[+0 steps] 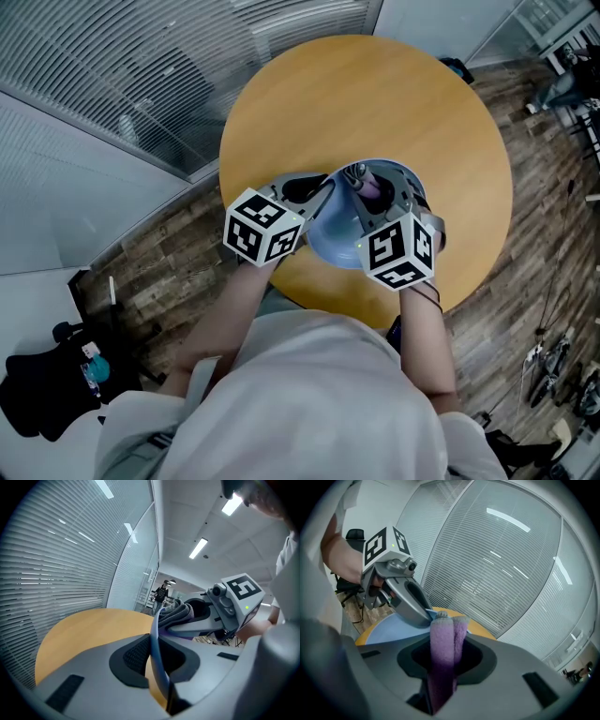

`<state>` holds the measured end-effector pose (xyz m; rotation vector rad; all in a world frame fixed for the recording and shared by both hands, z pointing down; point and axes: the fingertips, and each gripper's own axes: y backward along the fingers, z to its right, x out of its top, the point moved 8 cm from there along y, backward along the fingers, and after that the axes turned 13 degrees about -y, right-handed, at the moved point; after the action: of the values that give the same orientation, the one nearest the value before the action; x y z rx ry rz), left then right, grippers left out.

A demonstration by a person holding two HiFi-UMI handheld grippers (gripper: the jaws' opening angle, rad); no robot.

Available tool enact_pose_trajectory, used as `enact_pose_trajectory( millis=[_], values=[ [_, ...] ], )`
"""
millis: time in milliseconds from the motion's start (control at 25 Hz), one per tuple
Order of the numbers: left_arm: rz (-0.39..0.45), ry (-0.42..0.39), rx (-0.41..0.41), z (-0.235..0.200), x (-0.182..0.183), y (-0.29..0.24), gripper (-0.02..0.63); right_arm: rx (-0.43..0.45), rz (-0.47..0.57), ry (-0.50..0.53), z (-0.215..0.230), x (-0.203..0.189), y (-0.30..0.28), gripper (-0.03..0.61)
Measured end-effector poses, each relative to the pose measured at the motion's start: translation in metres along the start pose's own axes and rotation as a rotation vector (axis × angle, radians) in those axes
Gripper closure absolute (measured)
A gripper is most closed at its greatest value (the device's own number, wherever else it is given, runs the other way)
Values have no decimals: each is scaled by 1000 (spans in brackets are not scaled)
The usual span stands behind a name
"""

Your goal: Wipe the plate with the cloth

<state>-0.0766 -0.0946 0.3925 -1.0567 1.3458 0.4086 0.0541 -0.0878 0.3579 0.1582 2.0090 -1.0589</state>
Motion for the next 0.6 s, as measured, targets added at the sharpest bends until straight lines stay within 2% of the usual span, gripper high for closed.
enact_pose_trajectory(
  millis=[280, 600],
  values=[
    [10, -8, -4, 2, 3, -2, 575, 27, 29, 31, -10, 3, 0, 472],
    [3, -19, -13, 4, 4, -4, 574, -23, 27, -60, 13, -9, 3, 472]
  ],
)
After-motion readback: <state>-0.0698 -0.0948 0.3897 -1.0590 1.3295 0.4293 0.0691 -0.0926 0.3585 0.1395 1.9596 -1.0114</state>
